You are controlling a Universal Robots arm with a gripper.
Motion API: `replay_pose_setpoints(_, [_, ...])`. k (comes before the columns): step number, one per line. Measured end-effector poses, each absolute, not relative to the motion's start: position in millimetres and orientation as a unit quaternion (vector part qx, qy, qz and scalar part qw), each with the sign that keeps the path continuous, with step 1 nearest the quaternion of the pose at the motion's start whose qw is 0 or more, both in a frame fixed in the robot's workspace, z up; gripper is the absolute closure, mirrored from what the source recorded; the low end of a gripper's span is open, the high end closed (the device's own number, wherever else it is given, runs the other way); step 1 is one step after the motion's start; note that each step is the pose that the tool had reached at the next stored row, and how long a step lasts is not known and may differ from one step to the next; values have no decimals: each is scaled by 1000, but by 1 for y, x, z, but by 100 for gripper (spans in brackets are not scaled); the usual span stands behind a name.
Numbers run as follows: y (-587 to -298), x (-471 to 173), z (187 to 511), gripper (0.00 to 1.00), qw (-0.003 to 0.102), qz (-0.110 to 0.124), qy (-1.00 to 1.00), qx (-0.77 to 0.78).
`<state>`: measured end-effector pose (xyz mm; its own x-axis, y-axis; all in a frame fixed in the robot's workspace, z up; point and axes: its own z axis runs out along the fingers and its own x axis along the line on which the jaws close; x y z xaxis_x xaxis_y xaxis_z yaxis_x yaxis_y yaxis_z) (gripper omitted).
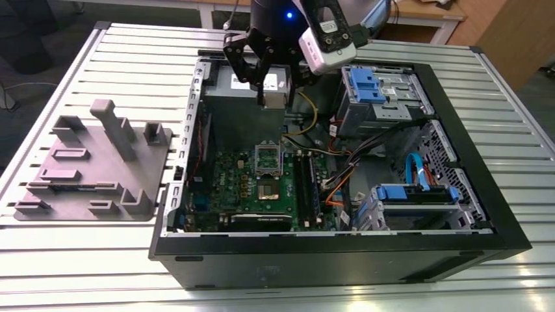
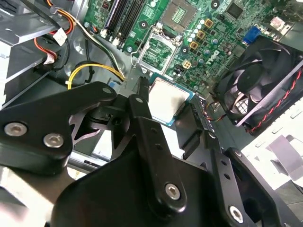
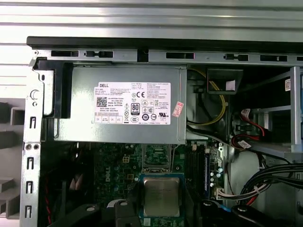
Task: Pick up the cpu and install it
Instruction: 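Pick up the cpu and move it towards the insertion slot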
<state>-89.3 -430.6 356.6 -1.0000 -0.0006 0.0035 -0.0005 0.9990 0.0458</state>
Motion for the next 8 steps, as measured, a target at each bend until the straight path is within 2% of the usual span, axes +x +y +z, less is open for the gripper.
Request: replay_pose_setpoints(8, [-436, -89, 350, 53, 2, -23, -1000, 0])
